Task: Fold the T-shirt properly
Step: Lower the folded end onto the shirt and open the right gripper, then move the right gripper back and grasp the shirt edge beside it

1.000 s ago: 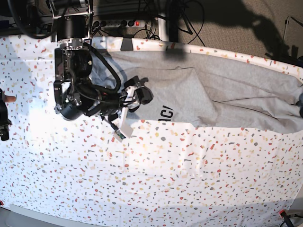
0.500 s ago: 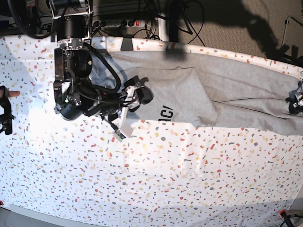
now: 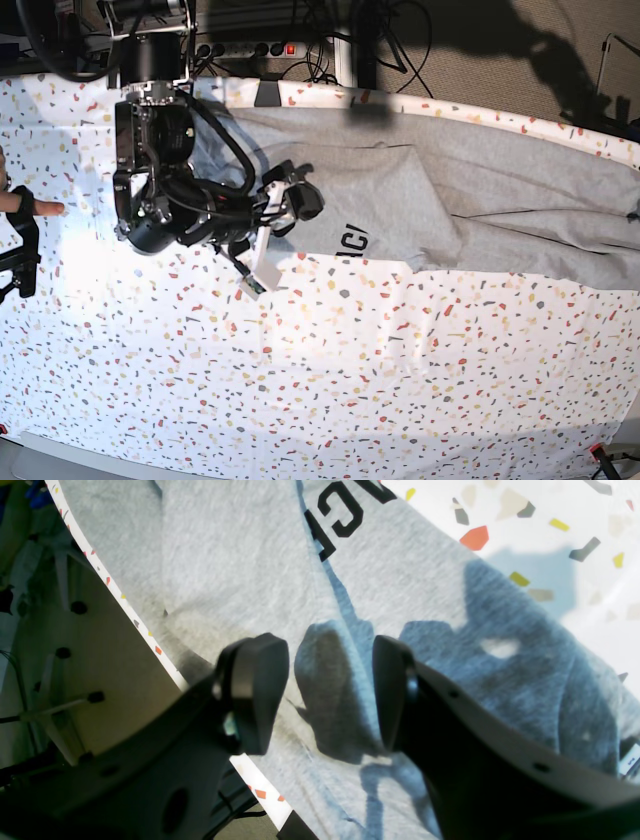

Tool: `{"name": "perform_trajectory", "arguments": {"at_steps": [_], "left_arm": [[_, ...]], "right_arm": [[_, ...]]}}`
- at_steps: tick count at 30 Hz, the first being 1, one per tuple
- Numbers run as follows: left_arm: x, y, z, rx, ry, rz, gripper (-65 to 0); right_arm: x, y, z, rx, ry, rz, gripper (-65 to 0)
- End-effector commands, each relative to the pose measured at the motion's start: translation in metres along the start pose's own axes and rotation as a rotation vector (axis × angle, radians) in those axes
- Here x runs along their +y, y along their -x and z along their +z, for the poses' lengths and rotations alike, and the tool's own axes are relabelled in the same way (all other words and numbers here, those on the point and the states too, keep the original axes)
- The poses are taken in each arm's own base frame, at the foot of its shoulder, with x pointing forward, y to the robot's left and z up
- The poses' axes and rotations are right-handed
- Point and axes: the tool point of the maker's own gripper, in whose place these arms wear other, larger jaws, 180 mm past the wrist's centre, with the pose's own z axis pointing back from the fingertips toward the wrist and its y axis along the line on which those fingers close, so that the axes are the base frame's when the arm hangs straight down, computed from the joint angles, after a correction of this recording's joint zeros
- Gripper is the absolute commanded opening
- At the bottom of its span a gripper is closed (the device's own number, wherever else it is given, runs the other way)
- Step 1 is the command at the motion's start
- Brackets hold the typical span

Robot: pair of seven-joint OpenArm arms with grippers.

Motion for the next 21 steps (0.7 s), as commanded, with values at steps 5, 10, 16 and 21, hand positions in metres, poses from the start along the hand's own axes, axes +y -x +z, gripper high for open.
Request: {"name": "perform_trajectory", "arguments": {"at_steps": [5, 10, 16, 21], "left_arm": [[-0.003, -0.019, 0.001, -0.055, 0.009, -0.001, -36.7], [-0.005, -0.021, 0.000, -0.065, 0.016, 0.008, -36.7], [-0.005, -0.021, 0.000, -0.061, 0.015, 0.006, -36.7], [-0.007, -0.024, 0.001, -0.079, 0.027, 0.032, -36.7]], "right_arm": [[0.004, -0.015, 0.006, -0.042, -0.017, 0.027, -34.5], [0.012, -0.012, 0.006, -0.047, -0.059, 0.013, -65.0], [0.014, 0.007, 0.000, -0.011, -0.058, -0.013, -65.0], [0.003, 0.036, -0.003, 0.031, 0.013, -0.033, -65.0]]}}
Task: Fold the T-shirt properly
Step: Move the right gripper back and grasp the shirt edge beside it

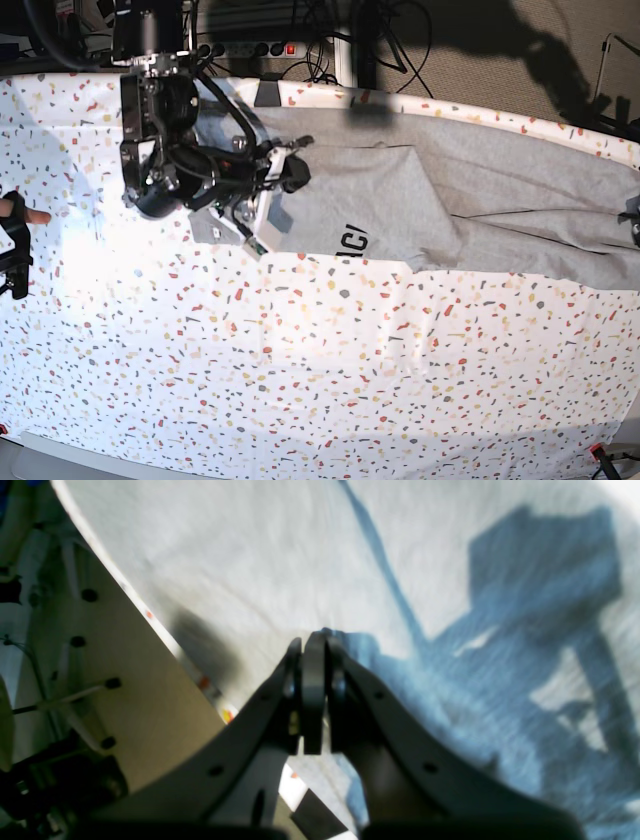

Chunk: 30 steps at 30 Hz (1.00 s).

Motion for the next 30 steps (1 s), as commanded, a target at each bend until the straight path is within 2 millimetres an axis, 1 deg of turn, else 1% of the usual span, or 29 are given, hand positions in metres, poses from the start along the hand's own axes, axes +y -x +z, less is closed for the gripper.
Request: {"name": "perform_trajectory", "arguments": {"at_steps": [1, 3, 5, 8, 11, 14, 16, 18, 20, 22, 25, 30], "left_arm": [[0.006, -0.031, 0.008, -0.078, -0.005, -0.002, -36.7], [0.006, -0.032, 0.008, -0.080, -0.004, 0.000, -36.7], [0.006, -0.032, 0.008, -0.080, -0.005, 0.000, -36.7], [0.006, -0.031, 0.008, -0.078, -0.005, -0.002, -36.7], [0.006, -0.031, 0.008, -0.078, -0.005, -0.002, -36.7], [0.006, -0.031, 0.008, -0.078, -0.005, -0.002, -36.7], [0.006, -0.031, 0.008, -0.078, -0.005, -0.002, -36.7], [0.006, -0.031, 0.008, -0.078, -0.005, -0.003, -36.7], [0.006, -0.031, 0.008, -0.075, -0.005, -0.003, -36.7], [0.006, -0.029, 0.007, -0.068, -0.005, -0.003, -36.7], [0.006, -0.029, 0.007, -0.067, -0.004, -0.004, -36.7], [0.006, -0.028, 0.007, -0.057, -0.002, -0.002, -36.7]], "right_arm": [[-0.004, -0.011, 0.006, -0.044, 0.020, 0.022, -65.0], [-0.015, -0.006, 0.007, -0.043, 0.076, 0.033, -65.0], [-0.027, -0.005, 0.010, -0.051, 0.129, 0.052, -65.0], [-0.039, -0.001, 0.011, -0.046, 0.169, 0.060, -65.0], [-0.052, 0.016, 0.007, 0.000, 0.190, 0.038, -65.0], [-0.059, 0.034, -0.001, 0.048, 0.196, 0.008, -65.0], [-0.066, 0.040, -0.002, 0.065, 0.219, 0.005, -65.0], [-0.074, 0.042, 0.001, 0.072, 0.250, 0.008, -65.0], [-0.081, 0.042, 0.007, 0.057, 0.267, -0.010, -65.0], [-0.093, 0.045, 0.017, 0.050, 0.296, -0.029, -65.0], [-0.114, 0.050, 0.038, 0.044, 0.349, -0.054, -65.0], [-0.140, 0.054, 0.070, 0.019, 0.399, -0.093, -65.0]]}}
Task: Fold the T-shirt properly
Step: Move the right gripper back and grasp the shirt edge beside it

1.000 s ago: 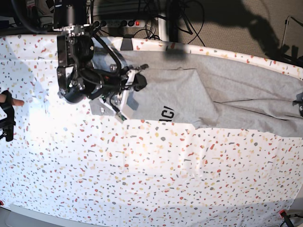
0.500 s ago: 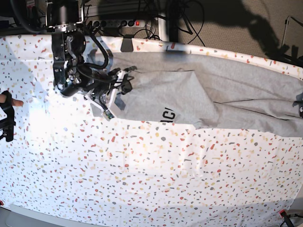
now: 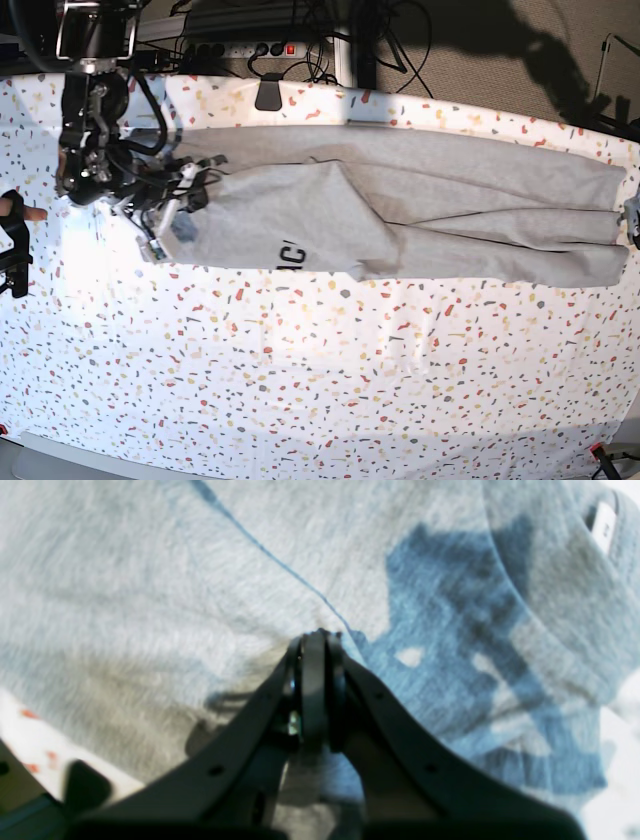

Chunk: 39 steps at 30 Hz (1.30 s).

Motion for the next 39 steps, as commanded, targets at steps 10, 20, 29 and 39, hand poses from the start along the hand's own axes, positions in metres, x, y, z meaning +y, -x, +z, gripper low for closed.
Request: {"name": "perform_trajectory", "arguments": {"at_steps": [10, 20, 29, 39], "left_arm": [[-0.032, -0.030, 0.012, -0.065, 0.213, 0.078, -36.6], [-0.046, 0.000, 0.009, 0.082, 0.253, 0.099, -36.6], [-0.061, 0.026, -0.001, 0.150, 0.265, 0.081, -36.6], [-0.096, 0.062, -0.011, 0.247, 0.335, 0.110, -36.6]], "right_arm": [[-0.031, 0.001, 0.017, 0.017, 0.074, 0.015, -65.0], [-0.031, 0.000, 0.018, 0.016, 0.075, 0.014, -65.0], [-0.032, 0.001, 0.018, 0.017, 0.075, 0.014, -65.0], [-0.032, 0.001, 0.018, 0.017, 0.076, 0.014, -65.0]]}}
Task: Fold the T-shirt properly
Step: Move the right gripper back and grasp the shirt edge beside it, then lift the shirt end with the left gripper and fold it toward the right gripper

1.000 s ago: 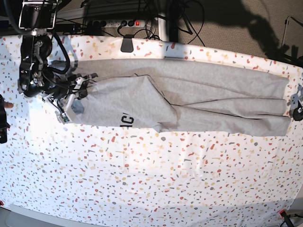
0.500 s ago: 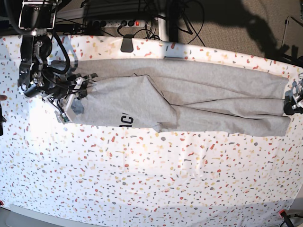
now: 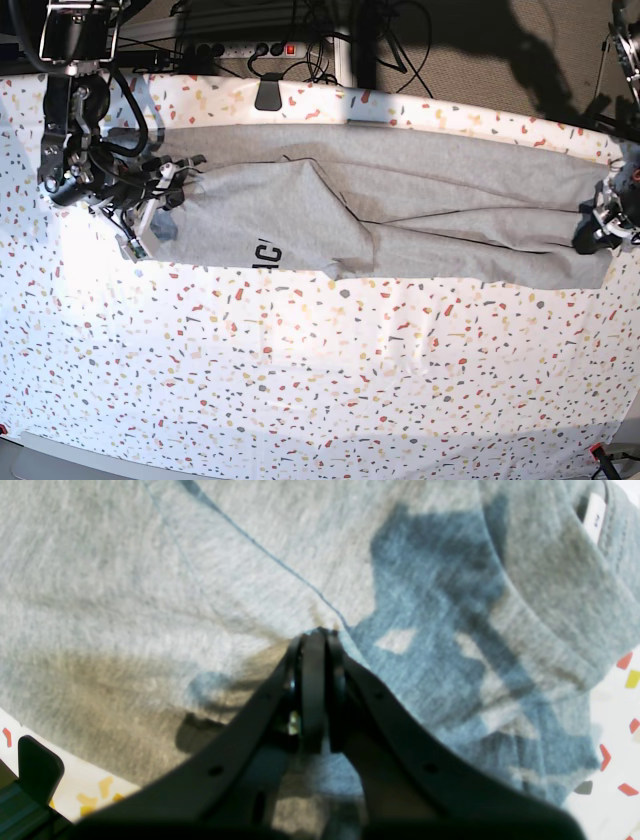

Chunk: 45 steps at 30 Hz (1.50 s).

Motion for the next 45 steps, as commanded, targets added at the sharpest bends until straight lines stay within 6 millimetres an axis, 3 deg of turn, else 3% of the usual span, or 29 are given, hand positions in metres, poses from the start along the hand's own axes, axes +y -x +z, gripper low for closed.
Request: {"name": "perform_trajectory", "arguments": {"at_steps": [1, 8, 16, 20, 23, 28, 31, 38, 45], "left_arm": [[0.003, 0.007, 0.002, 0.067, -0.020, -0.015, -36.6], [0.001, 0.016, 0.001, 0.112, -0.016, -0.013, -38.0], [0.001, 0.021, 0.002, 0.138, -0.016, -0.012, -65.0], [0.002, 0.014, 0.002, 0.106, -0.018, -0.014, -65.0], [0.006, 0.002, 0.005, 0.053, -0.027, -0.019, -65.0], [0.018, -0.024, 0.019, -0.041, -0.060, -0.038, -65.0], [0.023, -0.048, 0.032, -0.133, -0.064, -0.034, -65.0], [0.030, -0.089, 0.066, -0.258, -0.050, -0.004, -65.0], [0.022, -0.084, 0.065, -0.223, -0.002, 0.038, -65.0]], "right_arm": [[-0.009, -0.006, 0.006, -0.011, 0.025, 0.005, -65.0], [-0.009, -0.008, 0.006, -0.014, 0.026, 0.006, -65.0], [-0.009, -0.008, 0.006, -0.014, 0.026, 0.006, -65.0], [-0.008, -0.009, 0.006, -0.022, 0.019, 0.003, -65.0], [-0.001, -0.024, 0.013, -0.079, -0.012, 0.003, -65.0], [0.004, -0.068, 0.051, -0.239, -0.004, 0.052, -65.0], [0.004, -0.083, 0.071, -0.296, 0.010, 0.063, -65.0], [0.002, -0.082, 0.078, -0.298, 0.003, 0.045, -65.0], [0.007, -0.085, 0.079, -0.317, -0.026, 0.037, -65.0]]}}
